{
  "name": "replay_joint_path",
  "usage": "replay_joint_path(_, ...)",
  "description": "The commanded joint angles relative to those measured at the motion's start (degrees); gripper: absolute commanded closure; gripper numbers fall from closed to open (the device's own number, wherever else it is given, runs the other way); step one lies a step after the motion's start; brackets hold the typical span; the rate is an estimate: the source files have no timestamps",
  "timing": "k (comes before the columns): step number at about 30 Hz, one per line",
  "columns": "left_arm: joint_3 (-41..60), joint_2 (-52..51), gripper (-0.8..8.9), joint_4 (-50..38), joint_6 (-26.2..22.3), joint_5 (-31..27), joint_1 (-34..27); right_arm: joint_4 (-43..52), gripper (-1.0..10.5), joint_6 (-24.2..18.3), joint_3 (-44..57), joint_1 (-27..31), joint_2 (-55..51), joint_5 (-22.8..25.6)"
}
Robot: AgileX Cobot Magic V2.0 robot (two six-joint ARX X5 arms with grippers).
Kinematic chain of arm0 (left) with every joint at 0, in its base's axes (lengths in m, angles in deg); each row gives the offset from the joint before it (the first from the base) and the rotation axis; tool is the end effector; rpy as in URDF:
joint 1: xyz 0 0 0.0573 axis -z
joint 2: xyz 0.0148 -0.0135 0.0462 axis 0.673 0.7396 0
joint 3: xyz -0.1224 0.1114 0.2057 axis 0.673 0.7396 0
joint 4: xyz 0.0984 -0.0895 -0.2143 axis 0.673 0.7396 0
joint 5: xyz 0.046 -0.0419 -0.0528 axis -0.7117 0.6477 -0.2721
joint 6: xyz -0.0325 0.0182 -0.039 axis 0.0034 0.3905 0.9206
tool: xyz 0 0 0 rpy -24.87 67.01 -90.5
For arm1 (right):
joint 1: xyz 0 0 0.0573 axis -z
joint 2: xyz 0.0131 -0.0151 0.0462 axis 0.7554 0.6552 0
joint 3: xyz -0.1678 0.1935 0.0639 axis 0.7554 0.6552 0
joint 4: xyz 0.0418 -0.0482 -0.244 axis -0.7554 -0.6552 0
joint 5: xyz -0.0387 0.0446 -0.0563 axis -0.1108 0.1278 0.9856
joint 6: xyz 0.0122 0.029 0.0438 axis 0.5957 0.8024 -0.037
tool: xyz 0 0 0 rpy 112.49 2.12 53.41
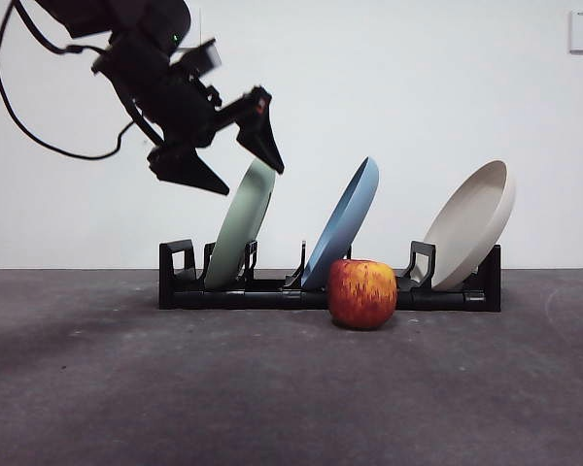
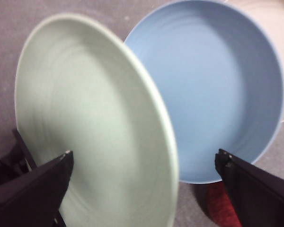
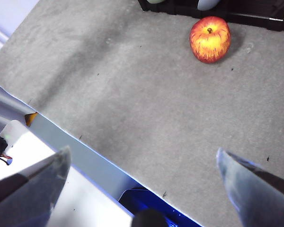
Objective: Take the green plate from the plate rack,put the plate on the table,take the apple from the table,put the apple in the plate
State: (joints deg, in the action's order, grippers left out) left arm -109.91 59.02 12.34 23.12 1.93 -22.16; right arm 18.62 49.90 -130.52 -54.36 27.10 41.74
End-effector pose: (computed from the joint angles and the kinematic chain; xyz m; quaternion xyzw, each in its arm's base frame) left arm 0.4086 -0.1598 0.2638 -0.0134 0.3121 -0.3119 0.8973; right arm 0.1024 0.0264 0.3277 0.0461 0.3708 0.3460 0.8606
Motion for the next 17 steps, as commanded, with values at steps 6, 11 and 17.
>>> replay_joint_path(6, -0.11, 1.38, 6.11, -1.4, 0.46, -1.01, 1.57, 0.35, 3.2, 0.35, -0.13, -0.13, 0.98, -0.07)
replay_joint_path(11, -0.11, 1.4, 7.29, -1.86, 1.09, -0.72, 1.64, 0.35, 3.2, 0.35, -0.13, -0.13, 1.18, -0.09)
replay_joint_path(17, -0.11, 1.38, 7.6, -1.57, 1.29, -0.28, 1.62, 0.35, 3.2, 0.33, -0.13, -0.13, 1.18, -0.09)
